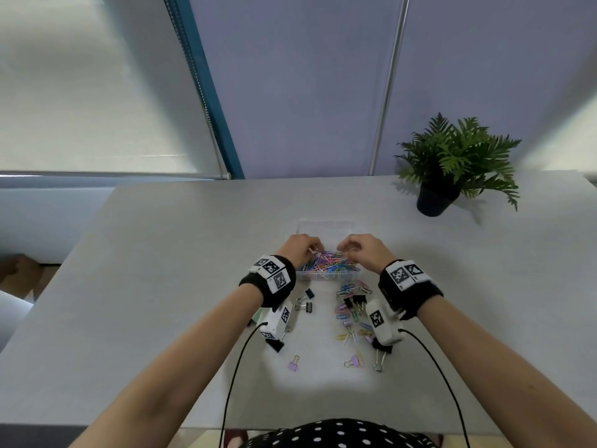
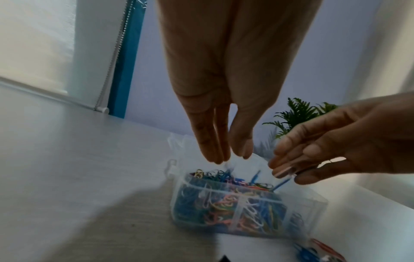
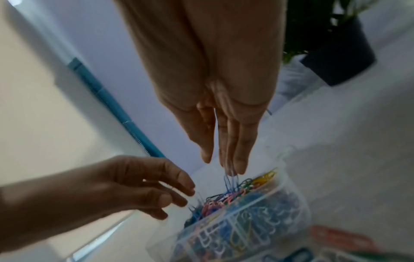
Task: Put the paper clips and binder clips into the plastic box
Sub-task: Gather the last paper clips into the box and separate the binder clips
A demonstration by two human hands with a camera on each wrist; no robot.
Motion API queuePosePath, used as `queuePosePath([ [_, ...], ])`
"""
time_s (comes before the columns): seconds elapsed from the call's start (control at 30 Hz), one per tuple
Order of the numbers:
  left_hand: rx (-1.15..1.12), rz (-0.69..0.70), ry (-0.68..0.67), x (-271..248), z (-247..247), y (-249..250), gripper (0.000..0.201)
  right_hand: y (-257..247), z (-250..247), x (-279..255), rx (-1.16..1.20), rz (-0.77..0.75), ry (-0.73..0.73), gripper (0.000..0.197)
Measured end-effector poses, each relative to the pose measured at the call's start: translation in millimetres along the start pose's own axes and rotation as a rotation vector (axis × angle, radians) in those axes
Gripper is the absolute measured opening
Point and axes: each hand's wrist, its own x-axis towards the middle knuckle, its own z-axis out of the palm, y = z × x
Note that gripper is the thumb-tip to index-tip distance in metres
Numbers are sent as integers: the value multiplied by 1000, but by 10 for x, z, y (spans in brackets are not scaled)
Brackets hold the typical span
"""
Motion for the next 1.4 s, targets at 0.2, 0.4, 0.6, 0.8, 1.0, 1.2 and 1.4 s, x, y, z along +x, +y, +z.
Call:
queuePosePath([
  [0.2,2,227,69,-237,245,124,24,99,-31,-333,-118,-177,101,17],
  [0.4,171,179,-95,-416,734,342,30,391,170,-608,-586,-101,-57,16],
  [0.6,245,152,-50,-469,852,376,36,518,367,-752,-635,-41,-101,48],
  [0.8,129,116,6,-621,673,187,22,558,219,-782,-253,34,23,20],
  [1.0,276,50,-127,-790,595,-57,22,699,-15,-775,-364,204,49,10],
  [1.2,86,124,-25,-524,701,288,39,519,177,-605,-570,88,69,30],
  [1.4,238,58,8,-283,865,523,42,503,439,-568,-607,15,70,32],
])
